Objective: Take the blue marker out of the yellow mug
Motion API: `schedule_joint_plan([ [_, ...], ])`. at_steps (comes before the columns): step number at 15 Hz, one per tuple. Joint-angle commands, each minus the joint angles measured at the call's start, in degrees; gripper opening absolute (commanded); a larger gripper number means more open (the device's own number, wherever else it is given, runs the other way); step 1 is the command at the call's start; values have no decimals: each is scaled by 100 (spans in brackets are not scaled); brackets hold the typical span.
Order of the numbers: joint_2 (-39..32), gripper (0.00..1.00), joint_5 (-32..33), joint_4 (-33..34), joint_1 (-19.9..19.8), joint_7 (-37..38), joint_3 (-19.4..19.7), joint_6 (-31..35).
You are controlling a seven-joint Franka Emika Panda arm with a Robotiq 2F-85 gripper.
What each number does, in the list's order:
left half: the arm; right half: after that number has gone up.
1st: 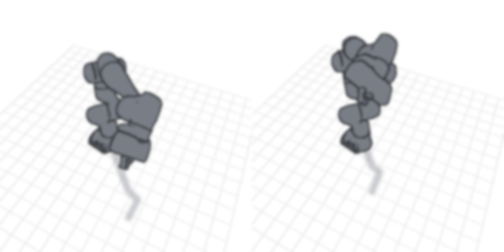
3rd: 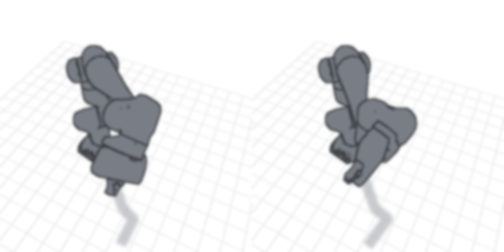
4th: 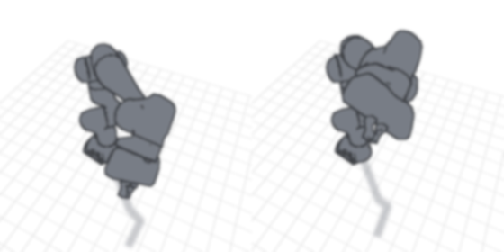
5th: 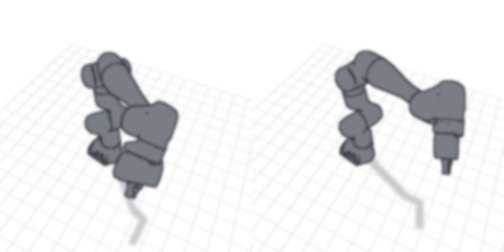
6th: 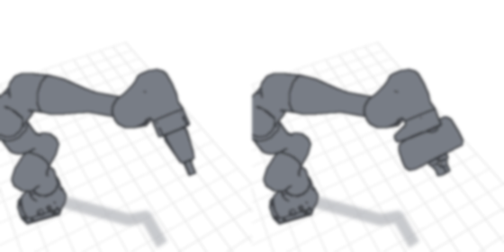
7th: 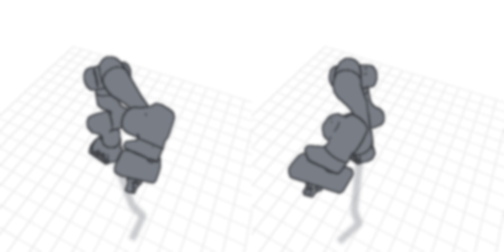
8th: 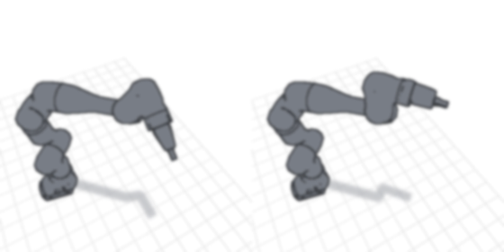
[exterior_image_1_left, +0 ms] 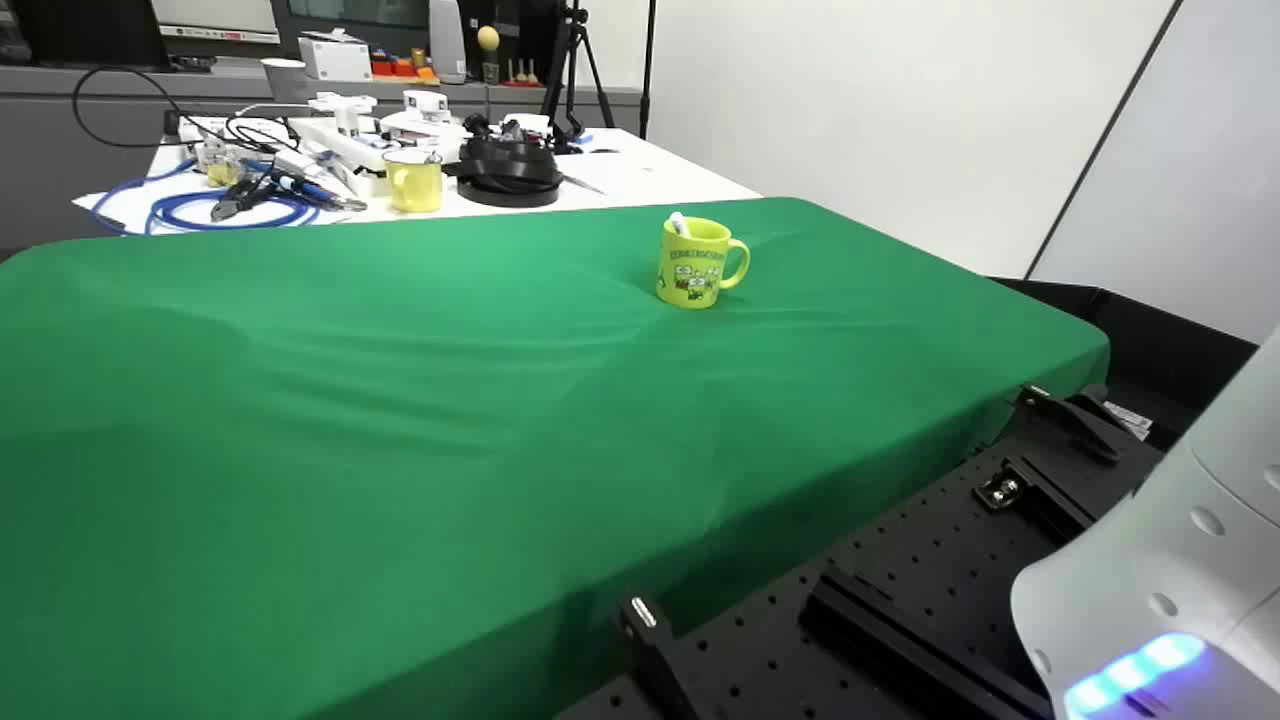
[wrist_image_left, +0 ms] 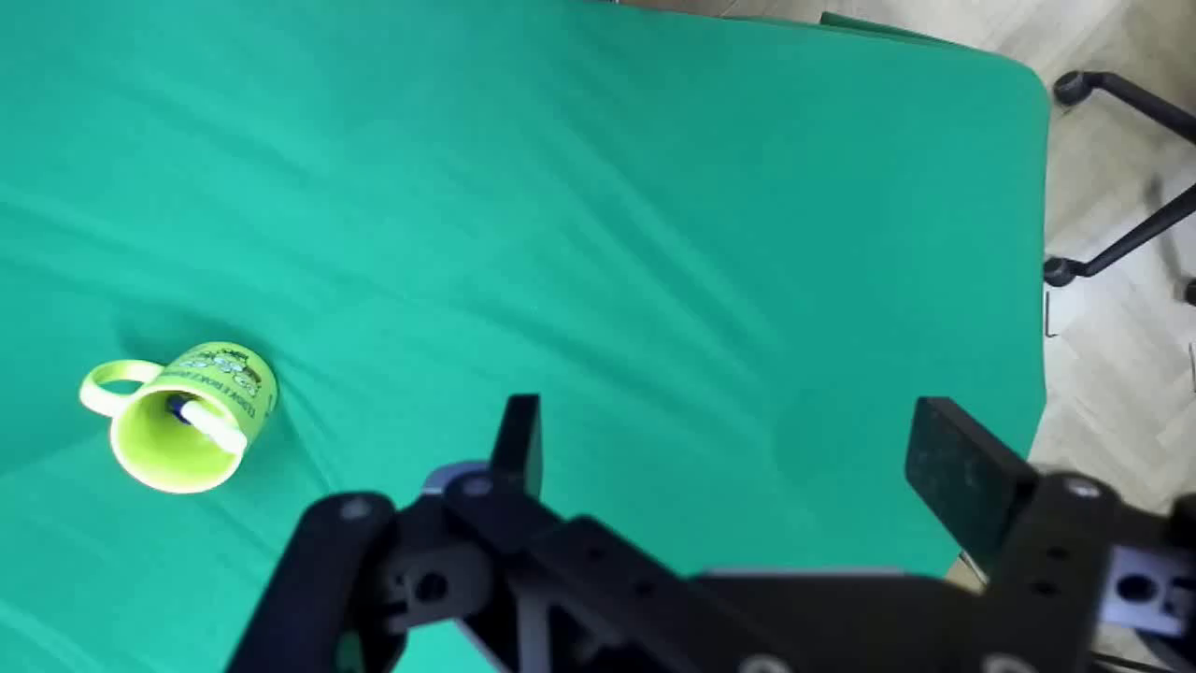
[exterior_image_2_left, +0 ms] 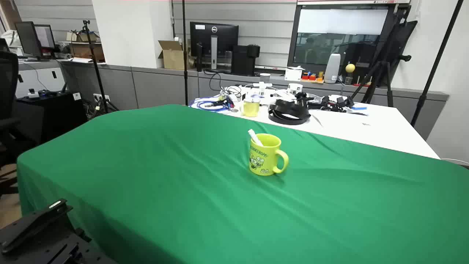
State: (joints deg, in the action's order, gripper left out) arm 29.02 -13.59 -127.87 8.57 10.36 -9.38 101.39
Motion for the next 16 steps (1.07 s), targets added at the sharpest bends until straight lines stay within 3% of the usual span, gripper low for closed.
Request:
schedule_joint_plan([
  [1, -3, 100, -8, 11, -26, -9, -18, -5],
  [12, 0, 100, -8, 12, -26, -9, -18, -2],
  [16, -622, 100, 228, 463, -450, 230, 184, 67],
])
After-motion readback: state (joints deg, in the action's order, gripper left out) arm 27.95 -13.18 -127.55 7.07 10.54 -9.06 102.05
